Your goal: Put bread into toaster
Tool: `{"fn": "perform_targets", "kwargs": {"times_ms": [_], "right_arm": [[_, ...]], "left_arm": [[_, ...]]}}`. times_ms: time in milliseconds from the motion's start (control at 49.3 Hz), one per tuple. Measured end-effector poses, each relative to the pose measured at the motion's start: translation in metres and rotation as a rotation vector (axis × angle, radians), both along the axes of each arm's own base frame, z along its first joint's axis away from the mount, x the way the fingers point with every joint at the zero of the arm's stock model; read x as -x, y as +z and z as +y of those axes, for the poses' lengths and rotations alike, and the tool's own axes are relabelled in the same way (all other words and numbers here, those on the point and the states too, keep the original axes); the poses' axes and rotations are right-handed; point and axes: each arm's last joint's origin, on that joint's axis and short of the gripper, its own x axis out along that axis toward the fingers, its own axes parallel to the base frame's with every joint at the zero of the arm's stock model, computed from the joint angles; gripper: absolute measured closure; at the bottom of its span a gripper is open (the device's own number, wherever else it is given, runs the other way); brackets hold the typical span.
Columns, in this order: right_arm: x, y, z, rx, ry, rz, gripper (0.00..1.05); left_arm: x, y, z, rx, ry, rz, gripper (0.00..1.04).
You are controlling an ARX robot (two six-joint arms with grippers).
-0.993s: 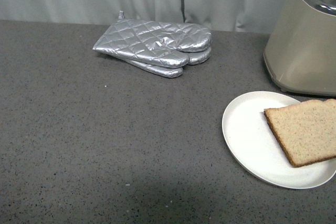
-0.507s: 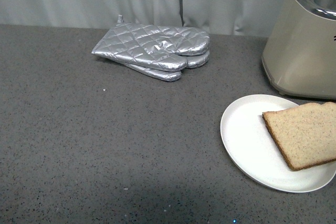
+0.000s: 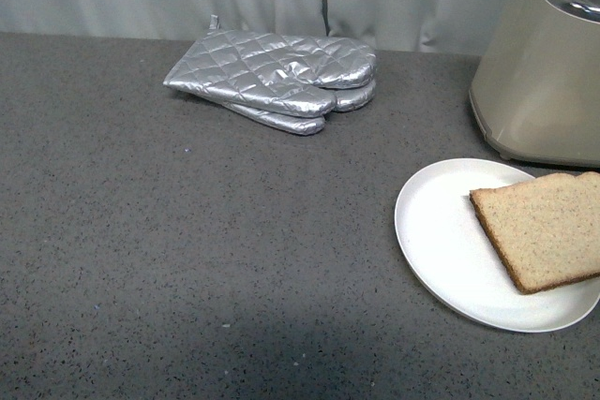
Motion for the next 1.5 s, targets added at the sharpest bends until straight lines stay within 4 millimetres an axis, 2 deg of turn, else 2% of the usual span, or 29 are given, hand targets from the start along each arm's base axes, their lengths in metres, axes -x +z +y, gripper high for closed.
{"fn": "perform_targets", "kwargs": {"times_ms": [669, 1135, 1176, 1378, 1500], "right_arm": [[-0.06, -0.016, 0.004, 0.007, 0.076, -0.013, 0.09], [-0.081, -0.019, 0.009, 0.034, 0.09, -0.025, 0.1], [-0.081, -0.019, 0.009, 0.035, 0.09, -0.024, 0.14], [-0.081, -0.02, 0.01, 0.033, 0.093, -0.013, 0.5], [-0.084, -0.012, 0.01, 0.034, 0.095, -0.022, 0.74]], "left_arm": [[0.0, 0.0, 0.0, 0.0, 0.0, 0.0, 0.07], [0.0, 0.0, 0.0, 0.0, 0.0, 0.0, 0.07], [0.0, 0.0, 0.0, 0.0, 0.0, 0.0, 0.07], [0.0, 0.0, 0.0, 0.0, 0.0, 0.0, 0.07], [0.0, 0.0, 0.0, 0.0, 0.0, 0.0, 0.07]]}}
